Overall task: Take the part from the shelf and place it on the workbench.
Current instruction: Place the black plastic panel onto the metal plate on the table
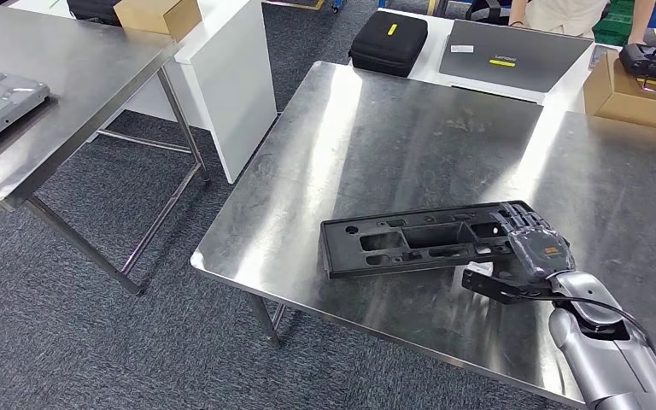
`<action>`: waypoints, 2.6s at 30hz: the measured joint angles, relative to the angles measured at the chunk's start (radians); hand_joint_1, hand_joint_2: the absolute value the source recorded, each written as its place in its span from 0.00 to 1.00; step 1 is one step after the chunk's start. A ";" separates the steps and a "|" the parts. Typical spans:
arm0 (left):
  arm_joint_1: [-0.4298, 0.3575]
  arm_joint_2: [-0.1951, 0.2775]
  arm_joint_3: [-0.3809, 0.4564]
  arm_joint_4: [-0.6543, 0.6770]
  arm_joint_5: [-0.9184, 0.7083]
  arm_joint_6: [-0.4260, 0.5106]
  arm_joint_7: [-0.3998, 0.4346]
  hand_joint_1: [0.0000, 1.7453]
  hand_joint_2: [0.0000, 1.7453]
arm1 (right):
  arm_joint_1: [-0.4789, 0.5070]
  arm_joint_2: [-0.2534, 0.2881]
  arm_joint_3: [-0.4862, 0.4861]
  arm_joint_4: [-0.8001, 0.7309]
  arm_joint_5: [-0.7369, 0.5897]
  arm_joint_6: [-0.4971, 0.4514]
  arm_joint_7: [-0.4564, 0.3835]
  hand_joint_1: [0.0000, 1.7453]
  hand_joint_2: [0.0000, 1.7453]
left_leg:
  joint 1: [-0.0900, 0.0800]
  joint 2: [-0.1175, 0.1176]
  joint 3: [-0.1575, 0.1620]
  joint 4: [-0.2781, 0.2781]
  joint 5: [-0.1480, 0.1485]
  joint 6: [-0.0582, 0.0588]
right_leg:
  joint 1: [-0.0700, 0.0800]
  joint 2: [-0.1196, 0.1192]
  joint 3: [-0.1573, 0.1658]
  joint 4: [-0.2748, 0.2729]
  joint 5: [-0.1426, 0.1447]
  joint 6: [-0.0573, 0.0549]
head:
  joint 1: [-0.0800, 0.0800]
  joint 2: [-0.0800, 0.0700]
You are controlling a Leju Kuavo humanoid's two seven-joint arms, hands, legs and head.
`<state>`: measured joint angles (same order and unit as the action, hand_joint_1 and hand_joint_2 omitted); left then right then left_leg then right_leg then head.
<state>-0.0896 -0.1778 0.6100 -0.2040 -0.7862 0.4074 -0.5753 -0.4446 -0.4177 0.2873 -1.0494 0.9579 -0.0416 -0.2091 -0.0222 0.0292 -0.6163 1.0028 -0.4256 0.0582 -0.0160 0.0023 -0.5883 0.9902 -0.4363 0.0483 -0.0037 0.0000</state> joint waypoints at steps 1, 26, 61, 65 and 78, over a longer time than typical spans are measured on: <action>0.000 0.000 0.000 0.000 0.000 0.000 0.000 0.00 0.00 | 0.000 0.000 0.000 0.000 -0.003 0.003 -0.001 0.00 1.00 | 0.000 0.000 0.000 0.000 0.000 0.000 | 0.000 0.000 0.000 0.000 0.000 0.000 | 0.000 0.000; -0.010 0.039 0.026 0.000 -0.010 0.003 -0.004 0.00 0.00 | -0.076 -0.271 -0.047 -0.176 -0.711 0.427 -0.112 0.00 1.00 | -0.003 -0.010 -0.001 0.001 0.001 0.001 | -0.003 -0.008 -0.001 0.000 -0.001 0.002 | 0.000 0.000; 0.012 0.004 0.140 0.001 0.032 0.070 0.012 0.00 0.00 | 0.606 0.159 -1.785 -1.126 -0.614 0.538 -0.285 0.00 1.00 | -0.006 -0.008 0.013 0.002 -0.019 0.005 | -0.004 -0.004 0.012 -0.001 -0.018 0.009 | 0.000 0.000; 0.012 -0.004 0.149 0.001 0.032 0.070 0.013 0.00 0.00 | 0.579 0.243 -1.807 -1.082 -0.504 0.392 -0.311 0.00 1.00 | -0.006 -0.005 0.017 0.002 -0.022 0.005 | -0.004 -0.002 0.008 -0.001 -0.020 0.008 | 0.000 0.000; 0.010 -0.021 0.160 0.001 0.037 0.066 -0.015 0.00 0.00 | 0.509 0.340 -1.807 -0.788 -0.263 -0.063 -0.412 0.00 1.00 | -0.006 -0.003 0.021 0.002 -0.023 0.005 | -0.005 -0.001 0.012 -0.001 -0.021 0.008 | 0.000 0.000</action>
<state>-0.0796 -0.1987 0.7702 -0.2033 -0.7495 0.4731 -0.5898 0.0649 -0.0778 -1.5202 -1.8374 0.6946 -0.1049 -0.6210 -0.0281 0.0262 -0.5952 1.0053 -0.4487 0.0634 -0.0206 0.0009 -0.5766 0.9893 -0.4570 0.0566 -0.0039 0.0000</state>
